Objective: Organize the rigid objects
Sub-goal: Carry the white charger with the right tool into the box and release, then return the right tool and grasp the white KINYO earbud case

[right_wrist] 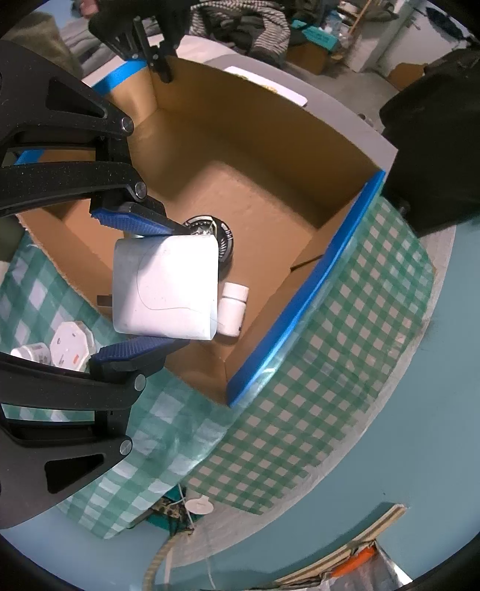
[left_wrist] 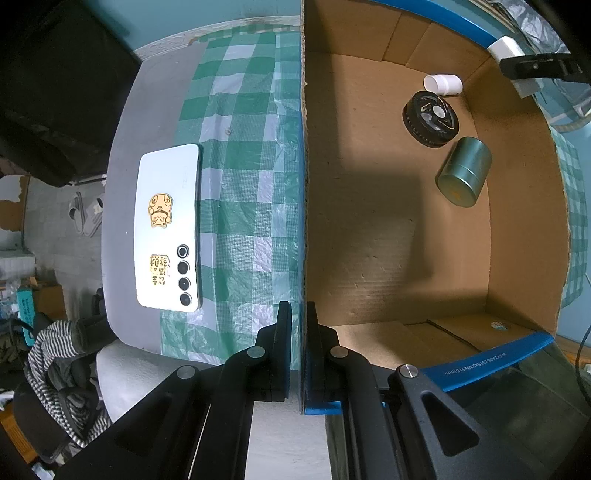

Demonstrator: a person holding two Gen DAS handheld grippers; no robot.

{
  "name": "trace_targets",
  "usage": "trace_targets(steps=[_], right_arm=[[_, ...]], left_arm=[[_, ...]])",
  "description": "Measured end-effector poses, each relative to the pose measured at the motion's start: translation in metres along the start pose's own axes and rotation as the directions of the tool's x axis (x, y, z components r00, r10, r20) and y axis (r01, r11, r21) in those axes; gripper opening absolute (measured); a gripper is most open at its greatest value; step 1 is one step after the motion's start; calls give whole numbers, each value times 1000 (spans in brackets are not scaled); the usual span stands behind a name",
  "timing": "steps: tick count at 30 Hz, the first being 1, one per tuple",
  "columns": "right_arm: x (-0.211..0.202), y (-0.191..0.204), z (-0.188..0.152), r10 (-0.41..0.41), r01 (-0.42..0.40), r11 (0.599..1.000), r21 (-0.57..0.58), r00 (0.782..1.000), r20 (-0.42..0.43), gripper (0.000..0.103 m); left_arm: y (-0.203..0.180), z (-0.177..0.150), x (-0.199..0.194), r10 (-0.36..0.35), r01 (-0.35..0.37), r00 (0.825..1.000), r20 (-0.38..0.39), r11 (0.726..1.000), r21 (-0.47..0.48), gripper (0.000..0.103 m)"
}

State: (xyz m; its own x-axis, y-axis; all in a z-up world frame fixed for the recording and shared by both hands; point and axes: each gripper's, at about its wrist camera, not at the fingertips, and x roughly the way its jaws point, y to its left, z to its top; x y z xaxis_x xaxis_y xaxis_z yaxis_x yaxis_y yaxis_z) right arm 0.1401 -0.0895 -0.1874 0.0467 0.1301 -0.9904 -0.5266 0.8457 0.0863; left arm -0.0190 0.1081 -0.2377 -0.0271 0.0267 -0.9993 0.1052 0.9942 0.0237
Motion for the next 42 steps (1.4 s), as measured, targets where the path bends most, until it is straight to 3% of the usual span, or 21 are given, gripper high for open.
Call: trace_targets(steps=[19, 42], right_arm=[[-1, -5, -3, -22, 22, 999, 31, 1000, 20, 49], [-51, -15, -27, -47, 44, 998, 37, 994, 95, 55]], left_arm=[[-2, -1, -1, 2, -2, 1000, 1, 1000, 6, 6], [-1, -4, 0, 2, -2, 1000, 1, 1000, 13, 6]])
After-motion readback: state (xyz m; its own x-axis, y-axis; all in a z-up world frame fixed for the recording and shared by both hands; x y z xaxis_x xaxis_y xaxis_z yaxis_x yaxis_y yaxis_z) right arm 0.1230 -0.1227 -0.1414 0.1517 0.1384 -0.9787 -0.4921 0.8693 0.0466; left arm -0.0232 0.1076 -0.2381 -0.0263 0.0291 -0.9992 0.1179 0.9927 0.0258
